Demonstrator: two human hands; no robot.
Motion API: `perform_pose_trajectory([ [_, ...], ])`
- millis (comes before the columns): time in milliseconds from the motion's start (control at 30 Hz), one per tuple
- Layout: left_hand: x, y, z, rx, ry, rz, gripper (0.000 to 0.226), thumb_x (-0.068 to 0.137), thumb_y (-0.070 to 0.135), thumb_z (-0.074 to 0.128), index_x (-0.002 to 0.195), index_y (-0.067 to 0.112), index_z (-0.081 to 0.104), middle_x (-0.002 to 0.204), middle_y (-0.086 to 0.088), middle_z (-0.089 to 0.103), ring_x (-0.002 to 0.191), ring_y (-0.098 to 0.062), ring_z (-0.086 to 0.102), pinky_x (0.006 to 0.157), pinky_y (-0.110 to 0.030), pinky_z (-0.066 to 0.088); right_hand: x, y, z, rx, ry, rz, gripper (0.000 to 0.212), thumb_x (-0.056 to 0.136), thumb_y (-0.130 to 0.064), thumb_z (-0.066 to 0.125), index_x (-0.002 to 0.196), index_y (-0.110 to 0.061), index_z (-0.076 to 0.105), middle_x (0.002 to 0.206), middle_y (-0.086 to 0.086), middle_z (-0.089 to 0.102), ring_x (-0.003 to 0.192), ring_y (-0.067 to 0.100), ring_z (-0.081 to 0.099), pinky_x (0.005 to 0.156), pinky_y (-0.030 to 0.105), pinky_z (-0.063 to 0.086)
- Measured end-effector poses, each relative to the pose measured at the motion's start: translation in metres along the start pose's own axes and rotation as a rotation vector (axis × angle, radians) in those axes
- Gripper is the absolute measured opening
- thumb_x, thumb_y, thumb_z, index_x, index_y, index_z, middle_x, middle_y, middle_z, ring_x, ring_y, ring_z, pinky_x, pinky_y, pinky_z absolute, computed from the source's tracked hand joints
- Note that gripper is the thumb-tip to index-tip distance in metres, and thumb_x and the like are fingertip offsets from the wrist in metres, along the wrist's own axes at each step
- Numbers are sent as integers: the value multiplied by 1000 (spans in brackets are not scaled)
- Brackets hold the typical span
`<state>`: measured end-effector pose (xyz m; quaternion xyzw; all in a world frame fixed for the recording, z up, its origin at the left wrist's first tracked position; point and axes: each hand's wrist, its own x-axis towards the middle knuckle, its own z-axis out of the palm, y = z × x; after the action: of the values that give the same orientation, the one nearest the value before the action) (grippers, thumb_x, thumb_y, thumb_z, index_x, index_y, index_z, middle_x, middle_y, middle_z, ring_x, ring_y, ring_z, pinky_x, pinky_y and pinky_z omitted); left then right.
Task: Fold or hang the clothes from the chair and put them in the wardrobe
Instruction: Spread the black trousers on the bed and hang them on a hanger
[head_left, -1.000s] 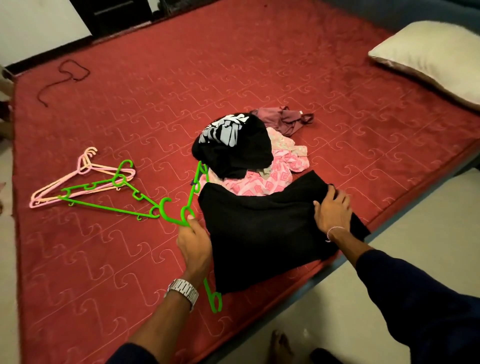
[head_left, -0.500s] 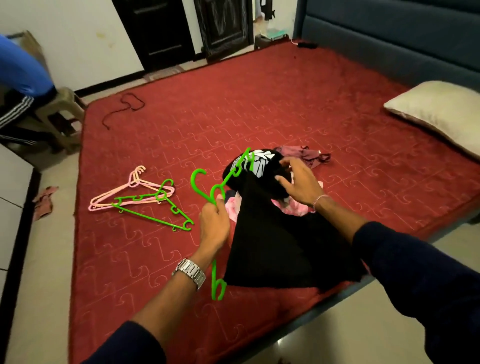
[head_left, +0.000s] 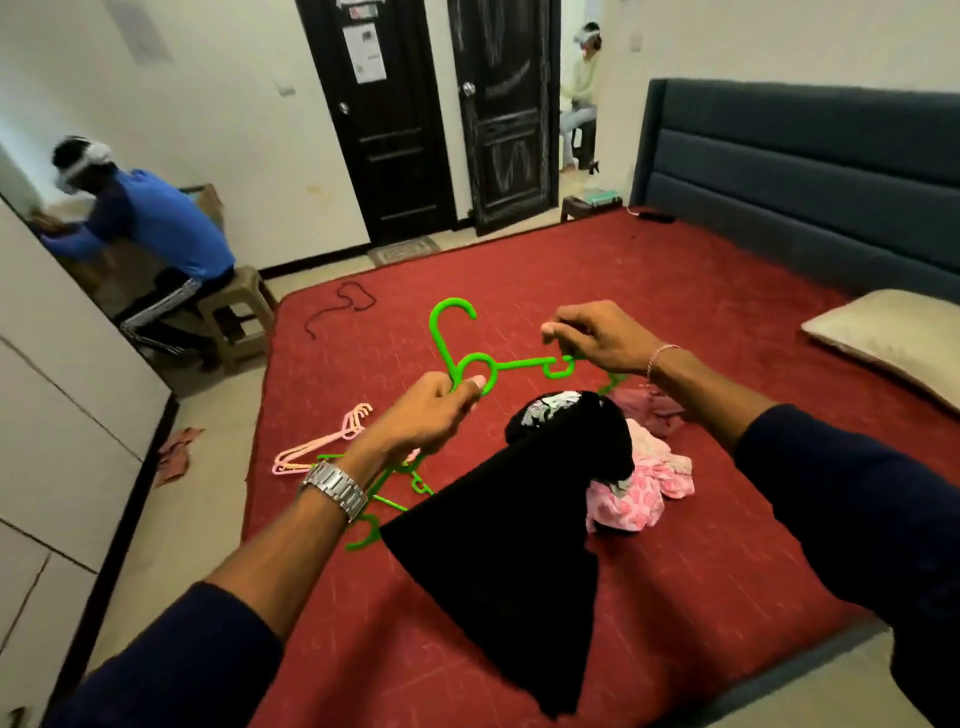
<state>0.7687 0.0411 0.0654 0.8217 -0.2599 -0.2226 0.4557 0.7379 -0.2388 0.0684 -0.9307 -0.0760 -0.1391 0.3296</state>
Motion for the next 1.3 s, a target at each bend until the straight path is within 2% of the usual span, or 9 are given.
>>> perform_pose_trajectory([
  [167,-30,26,-67,102,-43,56,46,99,44,57,71,9,64,47,2,32,38,-14,25,40,-21,21,6,-69,-4,294,-210,76,60,93,-69,47,93,-16,76,74,3,64,65,15,62,66,31,53],
  [367,-78,47,-130,136,-40,63,44,90,50,65,74,10,72,50,-2,33,45,-17,24,46,-29,22,14,-146,1,406,-515,37,42,97,-47,57,111,-10,72,99,15,74,87,37,73,81,49,59],
  [567,-133,58,-182,166,47,40,45,94,47,63,75,6,70,47,3,36,42,-13,28,44,-25,26,24,-222,10,454,-718,85,56,100,-54,44,120,-8,69,110,26,70,97,46,70,89,60,55],
  [700,-182,58,-208,169,121,19,46,92,51,63,63,16,69,52,-2,38,47,-16,30,47,-28,27,32,-270,18,427,-783,34,54,103,-50,42,120,-5,68,111,29,68,102,48,67,89,63,54],
  [833,-241,60,-232,172,250,-13,52,91,51,64,70,4,69,55,-6,39,47,-16,30,44,-26,25,37,-317,27,350,-838,-44,47,98,-43,50,120,-5,67,112,25,70,107,42,67,95,62,52],
  [967,-307,63,-251,165,364,-29,59,85,56,63,78,-2,68,49,0,38,44,-13,28,44,-24,23,39,-367,37,278,-936,-93,45,97,-43,50,123,-10,67,116,21,70,106,50,65,94,62,52],
  [1100,-366,71,-263,180,398,-70,49,95,49,58,68,9,67,50,2,45,45,-11,31,45,-23,25,37,-411,49,168,-1059,-163,38,93,-38,61,123,-16,68,117,22,69,89,49,69,82,59,58],
  [1200,-415,75,-275,188,479,-120,49,96,47,57,79,2,68,54,-3,34,47,-13,27,44,-22,26,34,-448,62,129,-1104,-252,33,92,-28,66,122,-14,68,115,25,68,79,44,72,67,49,62],
  [1300,-465,78,-281,201,586,-166,46,96,46,59,79,5,69,53,0,34,49,-12,27,46,-23,26,33,-485,77,99,-1103,-417,31,91,-27,69,119,-15,68,115,26,68,77,37,73,68,45,63],
])
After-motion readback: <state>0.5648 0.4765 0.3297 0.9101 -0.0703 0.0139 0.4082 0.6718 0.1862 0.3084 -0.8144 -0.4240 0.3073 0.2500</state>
